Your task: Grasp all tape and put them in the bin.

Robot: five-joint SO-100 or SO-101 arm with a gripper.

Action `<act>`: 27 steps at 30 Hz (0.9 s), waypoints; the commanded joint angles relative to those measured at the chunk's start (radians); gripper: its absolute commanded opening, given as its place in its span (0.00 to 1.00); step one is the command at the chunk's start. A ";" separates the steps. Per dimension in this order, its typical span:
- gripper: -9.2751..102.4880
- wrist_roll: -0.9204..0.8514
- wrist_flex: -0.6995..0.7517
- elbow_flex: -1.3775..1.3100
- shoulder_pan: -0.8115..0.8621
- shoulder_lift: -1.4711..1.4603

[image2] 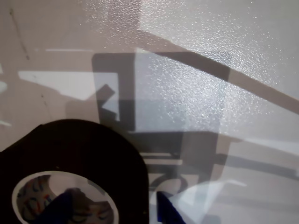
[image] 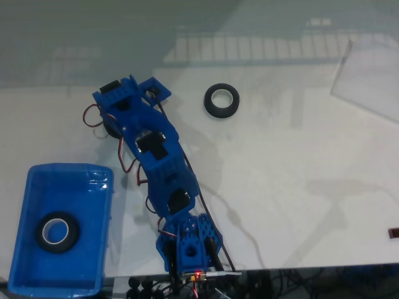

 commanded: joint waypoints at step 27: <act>0.08 0.011 0.012 -0.017 0.023 0.258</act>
